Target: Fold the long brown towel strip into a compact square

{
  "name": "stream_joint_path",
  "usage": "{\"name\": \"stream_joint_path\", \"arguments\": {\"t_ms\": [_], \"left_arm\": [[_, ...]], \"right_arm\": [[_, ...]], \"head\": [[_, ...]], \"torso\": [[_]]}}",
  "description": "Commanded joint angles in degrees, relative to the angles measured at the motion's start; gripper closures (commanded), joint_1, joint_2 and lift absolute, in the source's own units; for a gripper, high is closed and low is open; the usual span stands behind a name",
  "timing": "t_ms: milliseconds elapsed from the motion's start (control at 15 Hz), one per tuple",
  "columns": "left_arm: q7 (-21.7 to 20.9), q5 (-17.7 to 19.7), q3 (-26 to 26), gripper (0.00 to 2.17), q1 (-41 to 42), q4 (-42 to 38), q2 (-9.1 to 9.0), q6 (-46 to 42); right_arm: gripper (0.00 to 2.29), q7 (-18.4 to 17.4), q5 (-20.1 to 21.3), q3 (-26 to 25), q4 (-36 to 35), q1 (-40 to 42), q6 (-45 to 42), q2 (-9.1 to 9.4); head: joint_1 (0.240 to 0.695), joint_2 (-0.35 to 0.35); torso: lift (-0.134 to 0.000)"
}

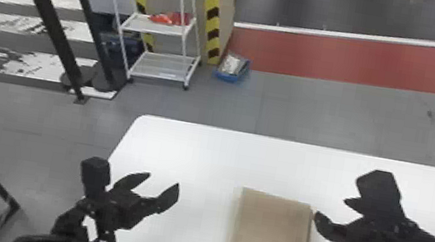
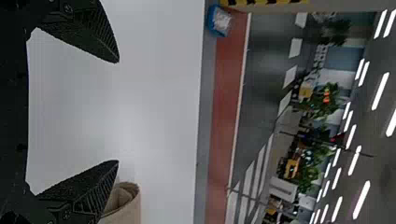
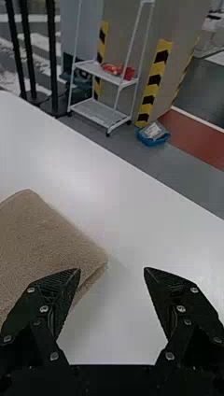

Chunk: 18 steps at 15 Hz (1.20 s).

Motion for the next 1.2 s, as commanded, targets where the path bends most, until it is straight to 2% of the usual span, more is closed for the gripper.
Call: {"name": "stream_joint_path", "arguments": {"t_ms": [0, 133, 200, 267, 400, 533, 733, 867, 1133], "left_arm": [[4.8, 5.6, -0.3, 0.11, 3.3, 0.4, -0.99, -8.5], [7.6, 5.9, -0.3, 0.12, 5.7, 0.0, -0.99, -12.1], [10.7, 6.3, -1.7, 0.12, 8.3, -0.9, -0.99, -18.6], [13.3, 6.2, -3.2, 0.12, 10.1, -1.3, -0.99, -23.8], [17.2, 6.3, -4.5, 0.11, 12.2, -1.4, -0.99, -25.6], [18.7, 6.2, -4.8, 0.11, 12.9, -1.1, -0.99, -26.8], [19.0, 6.2, -4.6, 0.11, 14.2, -1.1, -0.99, -27.7], [20.0, 6.2, -4.2, 0.11, 15.1, -1.3, -0.99, -30.7], [19.9, 6.2, -3.7, 0.11, 15.3, -1.6, -0.99, -30.0]], "right_arm": [[0.27, -7.5, -12.1, -5.5, -3.7, 8.9, -13.6, 0.17], [0.26, -17.0, -18.3, -6.4, -6.1, 14.8, -20.1, 0.26], [0.23, -20.9, -19.3, -6.5, -6.9, 17.5, -22.4, 0.26], [0.19, -24.3, -20.0, -6.5, -6.9, 19.5, -26.4, 0.26], [0.14, -28.4, -21.9, -7.1, -6.7, 23.0, -32.1, 0.34], [0.14, -29.0, -24.1, -8.4, -5.4, 25.3, -39.6, 0.34], [0.14, -28.7, -24.1, -9.1, -3.1, 27.0, -48.4, -0.01], [0.14, -28.7, -24.1, -9.2, -3.0, 27.7, -49.5, -0.27], [0.14, -28.7, -24.1, -9.2, -3.0, 28.2, -49.5, -0.62]], "head": [[0.695, 0.189], [0.695, 0.183], [0.695, 0.178], [0.695, 0.177], [0.695, 0.174], [0.695, 0.162], [0.695, 0.154], [0.695, 0.155], [0.695, 0.171]], "torso": [[0.0], [0.0], [0.0], [0.0], [0.0], [0.0], [0.0], [0.0], [0.0]]}}
